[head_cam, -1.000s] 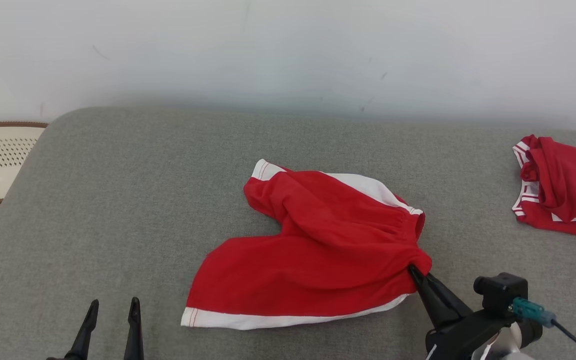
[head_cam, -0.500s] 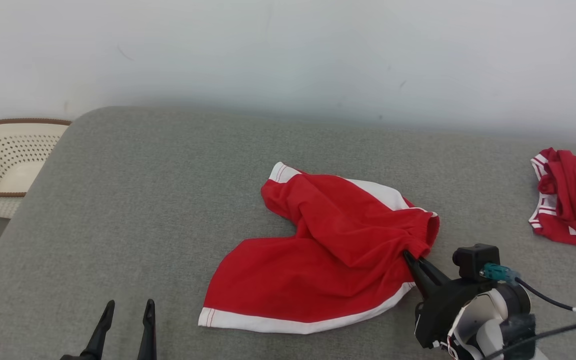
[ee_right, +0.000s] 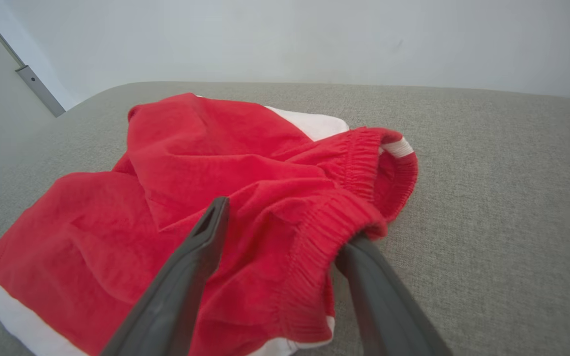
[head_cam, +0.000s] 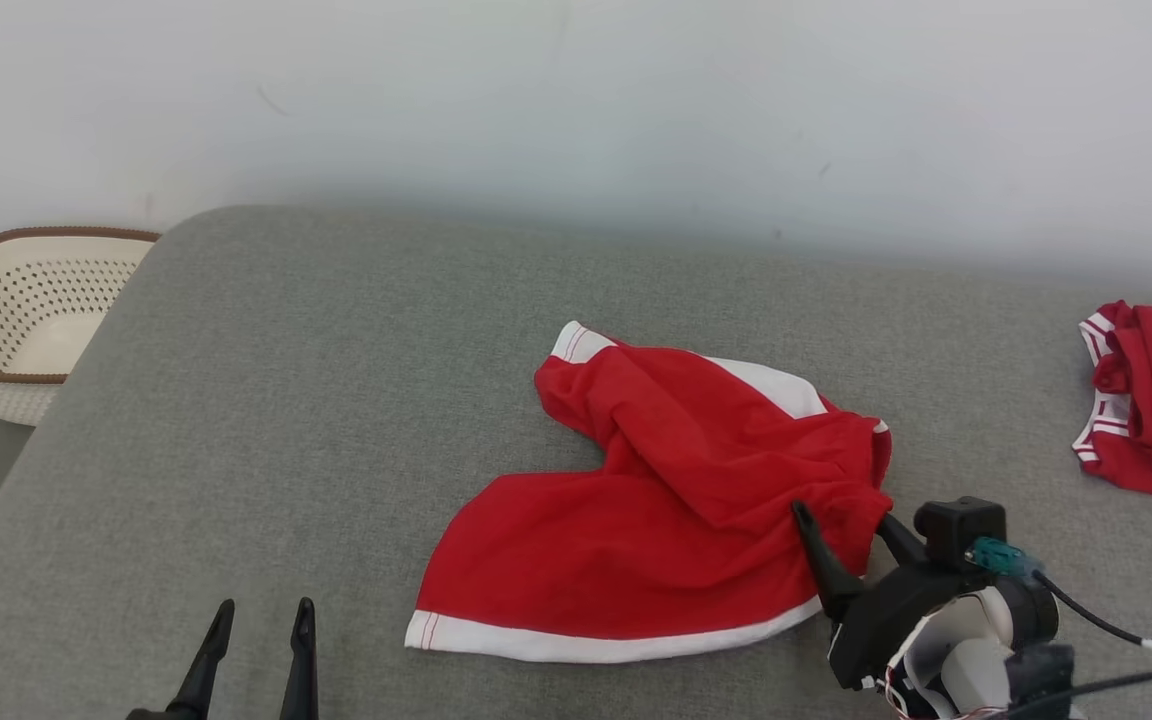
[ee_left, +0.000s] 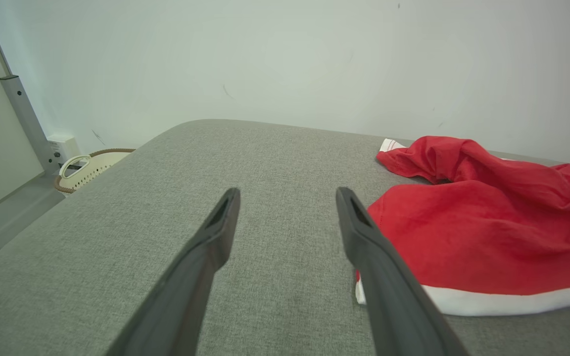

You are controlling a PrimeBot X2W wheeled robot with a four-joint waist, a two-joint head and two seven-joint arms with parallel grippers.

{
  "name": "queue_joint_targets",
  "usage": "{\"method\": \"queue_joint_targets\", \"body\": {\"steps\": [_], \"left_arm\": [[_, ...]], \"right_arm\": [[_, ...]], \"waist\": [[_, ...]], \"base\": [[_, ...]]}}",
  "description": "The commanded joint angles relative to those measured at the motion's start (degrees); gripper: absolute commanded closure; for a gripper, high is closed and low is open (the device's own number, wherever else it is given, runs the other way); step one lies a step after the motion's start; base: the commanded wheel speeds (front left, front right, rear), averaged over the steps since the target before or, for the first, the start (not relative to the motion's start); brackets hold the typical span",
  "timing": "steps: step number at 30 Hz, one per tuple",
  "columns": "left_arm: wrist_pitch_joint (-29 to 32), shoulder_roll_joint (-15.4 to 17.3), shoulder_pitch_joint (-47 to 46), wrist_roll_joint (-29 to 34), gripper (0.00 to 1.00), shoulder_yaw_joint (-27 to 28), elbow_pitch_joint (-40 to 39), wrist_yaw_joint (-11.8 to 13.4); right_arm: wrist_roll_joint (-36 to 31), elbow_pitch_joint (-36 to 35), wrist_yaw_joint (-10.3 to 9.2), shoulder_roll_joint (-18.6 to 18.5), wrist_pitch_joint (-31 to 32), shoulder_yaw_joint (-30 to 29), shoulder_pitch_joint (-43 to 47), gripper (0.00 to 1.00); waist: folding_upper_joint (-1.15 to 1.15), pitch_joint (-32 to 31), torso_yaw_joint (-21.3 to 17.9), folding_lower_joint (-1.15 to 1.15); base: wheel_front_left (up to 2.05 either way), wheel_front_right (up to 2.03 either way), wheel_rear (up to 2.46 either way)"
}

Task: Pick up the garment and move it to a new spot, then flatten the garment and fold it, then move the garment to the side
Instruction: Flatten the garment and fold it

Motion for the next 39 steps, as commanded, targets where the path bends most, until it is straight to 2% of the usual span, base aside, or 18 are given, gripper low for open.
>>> {"method": "queue_joint_targets", "body": {"steps": [1, 8, 13, 26, 32, 39], "left_arm": [[-0.3, -0.1, 0.8, 0.1, 0.0, 0.1, -0.3, 0.1], [-0.3, -0.1, 1.2, -0.1, 0.0, 0.9, -0.9, 0.2], [-0.3, -0.1, 1.2, -0.3, 0.0, 1.5, -1.0, 0.1], [-0.3, -0.1, 0.5, -0.6, 0.0, 1.6, -1.5, 0.0], [-0.3, -0.2, 0.2, -0.6, 0.0, 1.5, -1.4, 0.0], [-0.3, -0.1, 0.0, -0.7, 0.0, 1.3, -1.0, -0.1]], "right_arm": [[0.6, -0.6, -0.04, -0.4, -0.9, -0.3, 1.3, 0.0], [1.7, -5.8, -0.04, -1.5, -2.5, -1.8, 7.0, 0.0], [1.2, -9.2, -0.04, -2.1, -1.4, -2.1, 9.9, 0.0], [0.9, -18.4, -0.04, -3.5, -0.6, -4.2, 16.4, 0.0], [-0.5, -19.3, -0.04, -3.9, 2.4, -3.5, 16.6, 0.0], [-4.0, -15.4, -0.04, -4.5, 4.7, -1.6, 13.2, 0.0]], "waist": [[0.0, 0.1, -0.4, 0.0], [0.0, 0.7, -2.2, 0.0], [0.0, 1.2, -3.7, 0.0], [0.0, 1.7, -4.5, 0.0], [0.0, 1.8, -4.4, 0.0], [0.0, 1.6, -3.1, 0.0]], "base": [[0.0, 0.0, 0.0], [0.0, 0.0, 0.0], [0.0, 0.0, 0.0], [0.0, 0.0, 0.0], [0.0, 0.0, 0.0], [0.0, 0.0, 0.0]]}}
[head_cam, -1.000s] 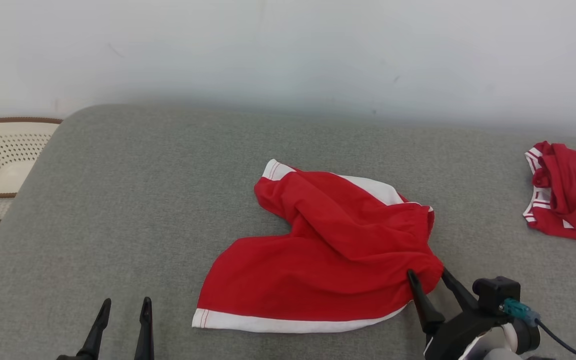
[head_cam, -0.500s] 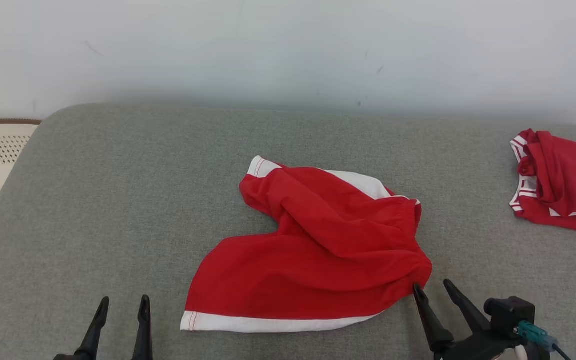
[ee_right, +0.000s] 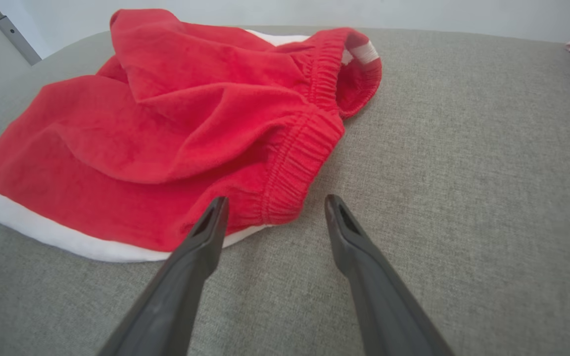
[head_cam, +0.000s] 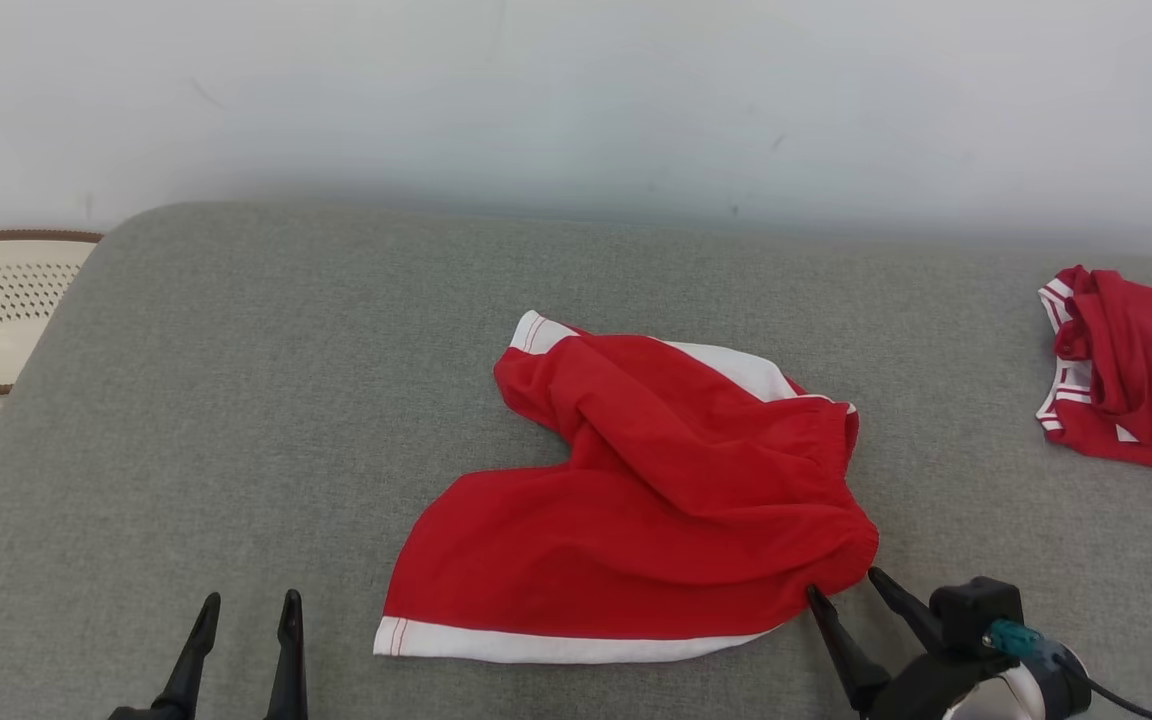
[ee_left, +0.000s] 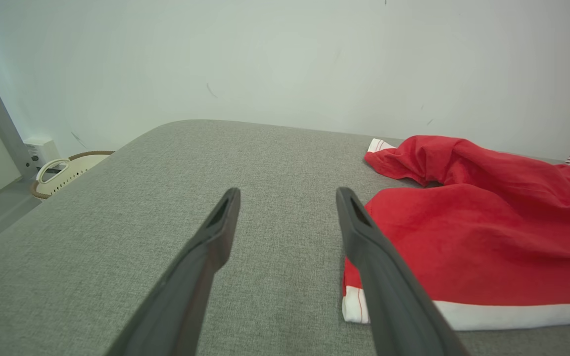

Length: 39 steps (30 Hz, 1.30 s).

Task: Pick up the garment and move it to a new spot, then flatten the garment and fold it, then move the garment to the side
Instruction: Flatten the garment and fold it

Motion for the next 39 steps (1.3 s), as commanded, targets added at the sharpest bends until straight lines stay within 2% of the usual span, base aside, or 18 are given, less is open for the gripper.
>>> {"method": "queue_joint_targets", "body": {"steps": [1, 2, 3, 4, 5, 9, 14, 21, 27, 32, 33, 34, 35, 36, 39], "left_arm": [[-0.3, 0.0, 0.1, -0.4, 0.0, 0.0, 0.1, 0.0], [-0.3, 0.0, 0.1, -0.4, 0.0, 0.0, 0.1, 0.0], [-0.3, 0.0, 0.1, -0.5, 0.0, 0.0, 0.1, 0.0], [-0.3, 0.0, 0.1, -0.5, 0.0, 0.0, 0.2, 0.0], [-0.3, 0.0, 0.1, -0.6, 0.0, -0.1, 0.2, 0.0], [-0.3, 0.0, 0.1, -0.7, 0.0, -0.3, 0.4, 0.0], [-0.3, 0.0, 0.3, -1.0, 0.0, -0.6, 0.5, 0.2], [-0.3, 0.0, 0.1, -1.0, 0.0, -1.1, 0.5, 0.2], [-0.3, 0.0, -1.3, -0.7, 0.0, -1.7, 0.9, -0.2], [-0.3, 0.0, -1.7, -1.1, 0.0, -2.5, 1.6, -0.1], [-0.3, 0.0, -1.7, -1.2, 0.0, -2.4, 1.7, 0.0], [-0.3, 0.0, -1.6, -1.2, 0.0, -2.3, 1.7, 0.0], [-0.3, 0.0, -1.5, -1.2, 0.0, -2.1, 1.7, 0.0], [-0.3, 0.0, -1.4, -1.2, 0.0, -1.8, 1.6, 0.1], [-0.3, 0.0, -1.1, -1.1, 0.0, -1.5, 1.6, 0.2]], "right_arm": [[-1.0, 1.1, -0.04, -0.5, 0.0, 0.5, -1.5, 0.15], [-1.3, 2.0, -0.04, -0.4, 0.2, 0.9, -2.1, 0.42], [-1.4, 2.8, -0.04, -0.1, 0.2, 1.3, -2.9, 0.76], [-1.4, 3.6, -0.04, 0.2, 0.1, 1.7, -3.7, 0.97], [-1.8, 4.3, -0.04, 0.3, 0.1, 2.2, -4.4, 1.0], [0.7, 4.2, -0.04, 0.9, -1.5, 3.6, -6.5, 1.0], [2.7, 0.3, -0.04, -0.2, -2.8, 4.1, -8.6, 1.0], [3.3, -0.6, -0.04, -0.4, 2.5, 5.5, -14.0, 1.0], [4.6, 7.0, -0.04, 1.8, 7.0, 8.5, -21.8, 1.0], [6.9, 15.7, -0.04, 3.9, 5.6, 11.5, -25.6, 1.0], [7.4, 16.6, -0.04, 4.0, 4.8, 11.9, -25.8, 0.98], [7.7, 17.4, -0.04, 3.9, 4.0, 12.4, -25.9, 0.65], [8.0, 18.3, -0.04, 3.9, 3.3, 12.9, -26.0, 0.15], [8.4, 18.9, -0.04, 4.2, 2.8, 13.4, -26.0, 0.0], [9.9, 19.7, -0.04, 4.4, 1.1, 14.6, -26.3, 0.0]], "waist": [[0.0, 0.0, 0.4, 0.0], [0.0, 0.0, 0.6, 0.0], [0.0, 0.0, 0.7, 0.0], [0.0, 0.0, 0.8, 0.0], [0.0, 0.0, 1.0, 0.0], [0.0, 0.0, 1.5, 0.0], [0.0, 0.0, 2.2, 0.0], [0.0, 0.4, 3.0, 0.0], [0.0, 1.0, 4.5, 0.0], [0.0, 1.0, 6.0, 0.0], [0.0, 1.0, 6.0, 0.0], [0.0, 1.0, 5.9, 0.0], [0.0, 1.0, 5.8, 0.0], [0.0, 1.0, 5.5, 0.0], [0.0, 1.0, 4.6, 0.0]], "base": [[0.0, 0.0, 0.0], [0.0, 0.0, 0.0], [0.0, 0.0, 0.0], [0.0, 0.0, 0.0], [0.0, 0.0, 0.0], [0.0, 0.0, 0.0], [0.0, 0.0, 0.0], [0.0, 0.0, 0.0], [0.0, 0.0, 0.0], [0.0, 0.0, 0.0], [0.0, 0.0, 0.0], [0.0, 0.0, 0.0], [0.0, 0.0, 0.0], [0.0, 0.0, 0.0], [0.0, 0.0, 0.0]]}}
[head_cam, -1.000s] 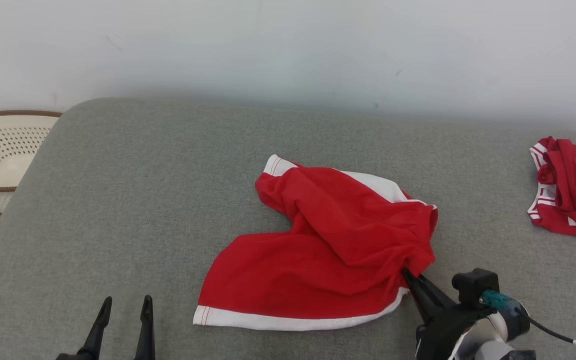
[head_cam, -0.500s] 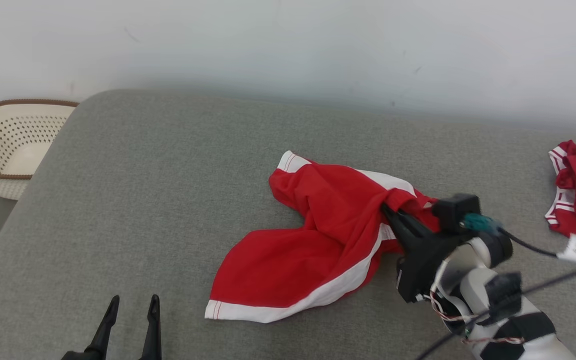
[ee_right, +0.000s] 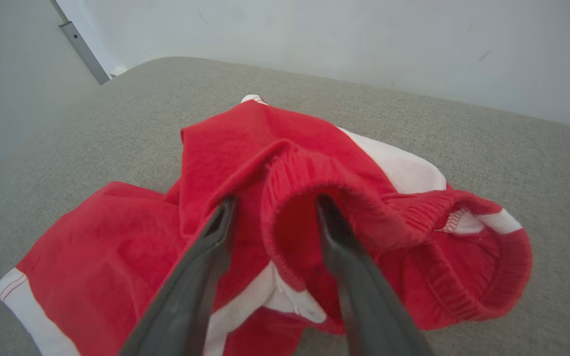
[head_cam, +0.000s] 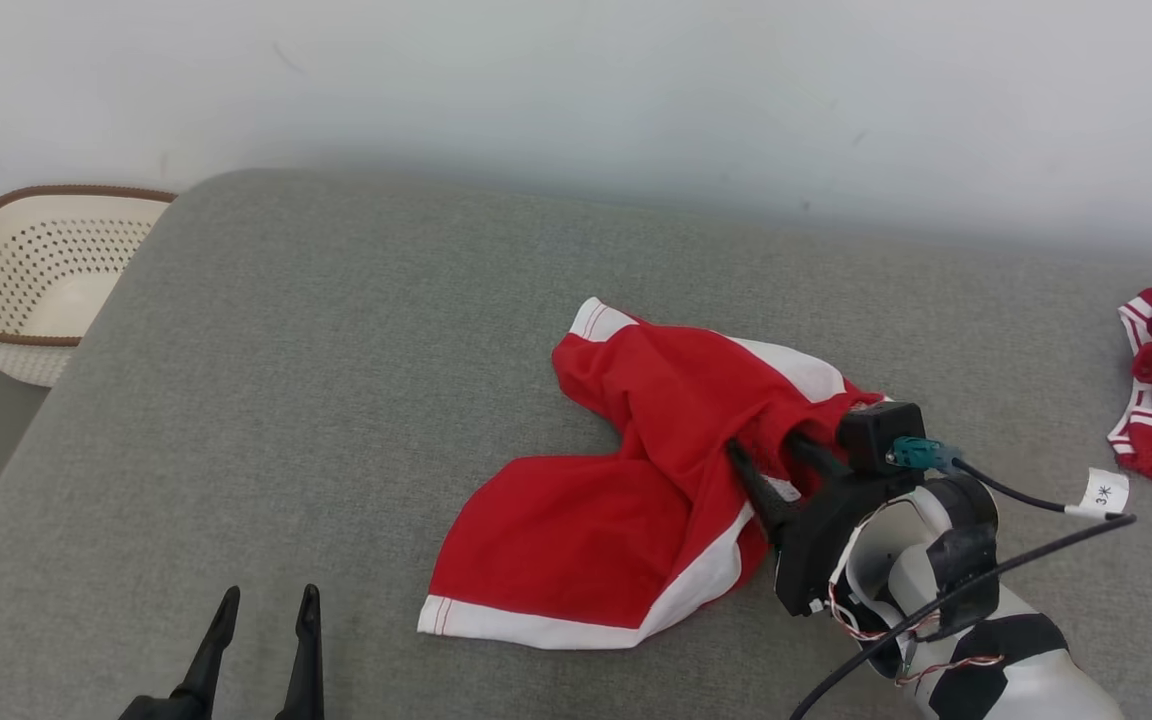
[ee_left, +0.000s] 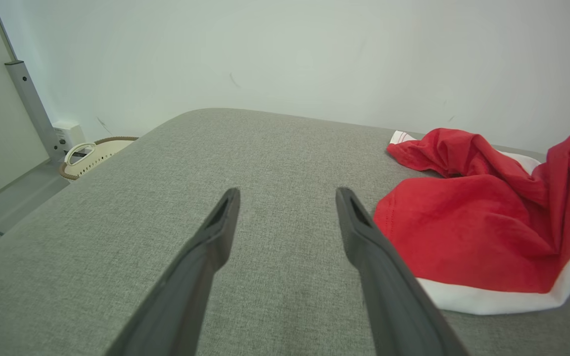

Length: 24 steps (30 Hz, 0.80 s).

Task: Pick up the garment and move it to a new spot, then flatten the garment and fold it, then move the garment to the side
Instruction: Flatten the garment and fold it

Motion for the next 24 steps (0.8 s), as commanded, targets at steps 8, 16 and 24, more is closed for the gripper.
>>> {"method": "queue_joint_targets", "body": {"steps": [8, 16, 24], "left_arm": [[-0.3, 0.0, 0.0, -0.9, 0.0, 0.3, -0.2, 0.4], [-0.3, 0.0, 0.4, -1.2, 0.0, 0.1, -0.5, 0.6], [-0.3, 0.0, 1.3, -1.5, 0.0, -0.3, -1.3, 1.3]], "right_arm": [[2.6, -5.5, -0.04, -4.3, -4.5, 4.2, 3.0, 0.0], [4.1, -14.7, -0.04, -10.0, -4.4, 4.5, 8.9, 0.0], [4.3, -21.9, -0.04, -14.0, -1.8, 0.5, 17.4, 0.0]], "waist": [[0.0, 0.6, -2.4, 0.0], [0.0, 0.9, -3.4, 0.0], [0.0, 0.9, -3.7, 0.0]], "base": [[0.0, 0.0, 0.0], [0.0, 0.0, 0.0], [0.0, 0.0, 0.0]]}}
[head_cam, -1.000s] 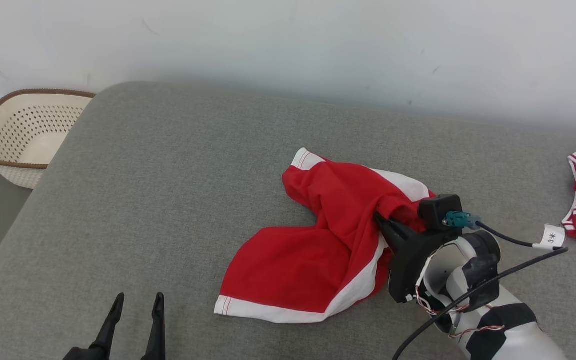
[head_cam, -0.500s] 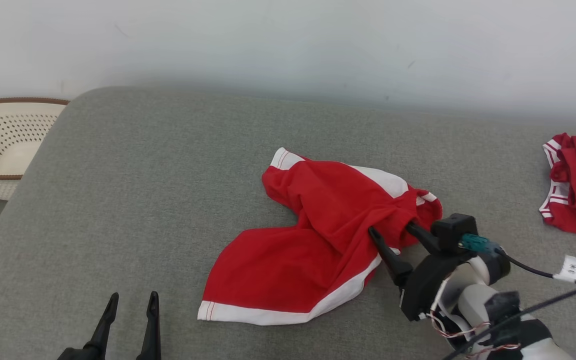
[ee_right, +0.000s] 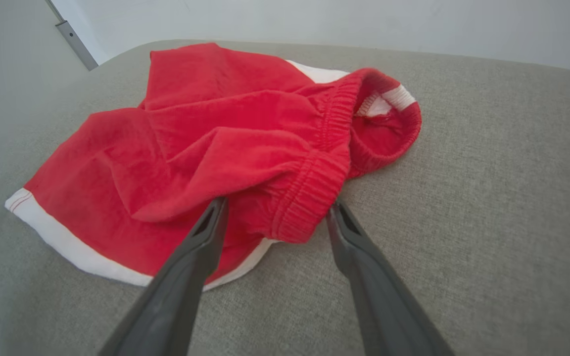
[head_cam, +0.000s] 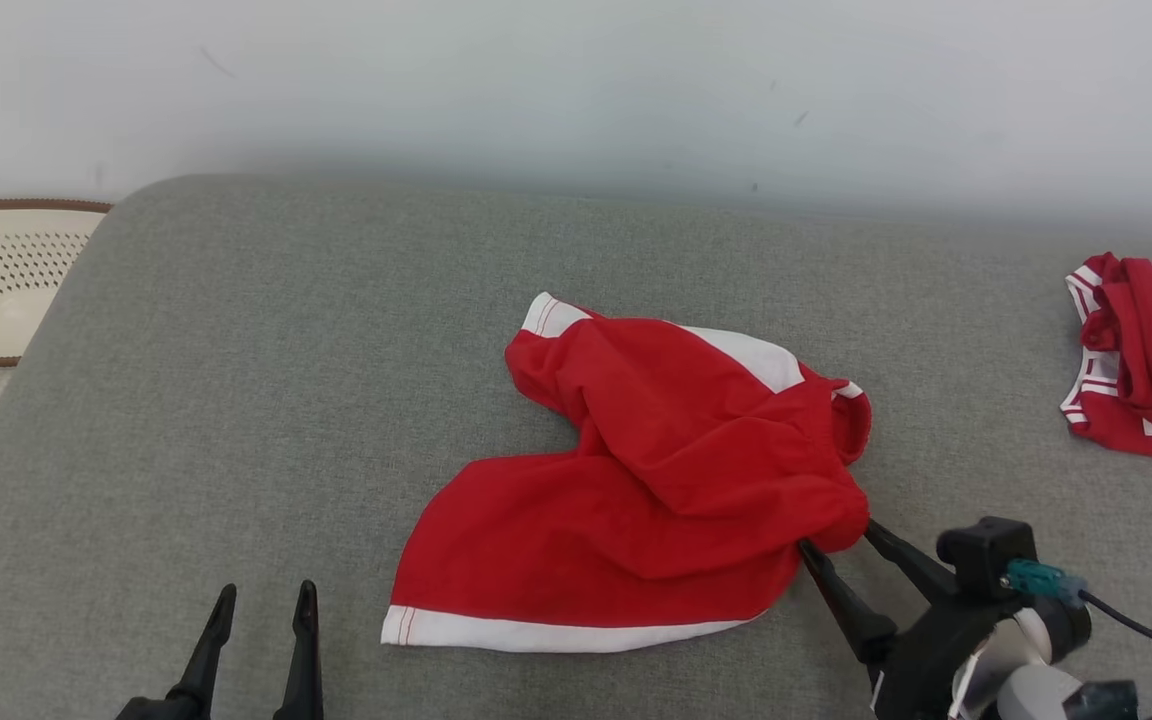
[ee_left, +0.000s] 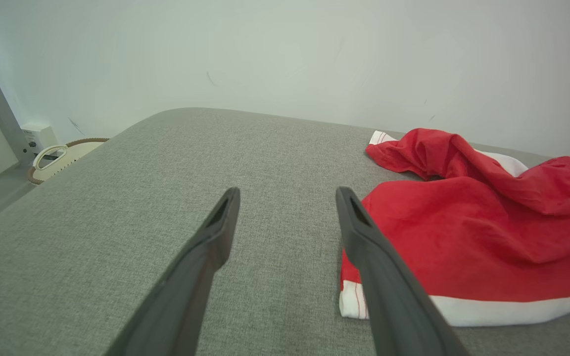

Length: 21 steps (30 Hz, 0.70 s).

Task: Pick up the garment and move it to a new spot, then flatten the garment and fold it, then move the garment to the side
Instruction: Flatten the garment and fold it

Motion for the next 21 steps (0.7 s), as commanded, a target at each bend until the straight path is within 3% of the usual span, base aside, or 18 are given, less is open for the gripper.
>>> {"method": "queue_joint_targets", "body": {"steps": [1, 8, 12, 21], "left_arm": [[-0.3, 0.0, 0.7, -0.3, 0.0, 0.3, 0.2, 0.0], [-0.3, 0.0, 0.3, -0.2, 0.0, 0.5, 0.4, -0.3], [-0.3, 0.0, 0.1, -0.3, 0.0, 0.6, 0.5, -0.3], [-0.3, 0.0, -0.3, -0.6, 0.0, -0.8, 0.1, 0.2]], "right_arm": [[-0.6, -1.5, -0.04, -0.8, 0.7, -1.1, 2.1, 0.0], [-1.8, -4.9, -0.04, -2.2, 3.0, -4.0, 6.5, 0.0], [-6.4, -5.7, -0.04, -3.9, 5.0, -4.5, 7.0, 0.0], [-13.3, -2.9, -0.04, -4.7, 6.8, 0.0, 2.2, 0.0]], "waist": [[0.0, 0.1, -0.1, 0.0], [0.0, 0.1, 0.0, 0.0], [0.0, 0.3, 0.1, 0.0], [0.0, 0.7, 1.3, 0.0]], "base": [[0.0, 0.0, 0.0], [0.0, 0.0, 0.0], [0.0, 0.0, 0.0], [0.0, 0.0, 0.0]]}}
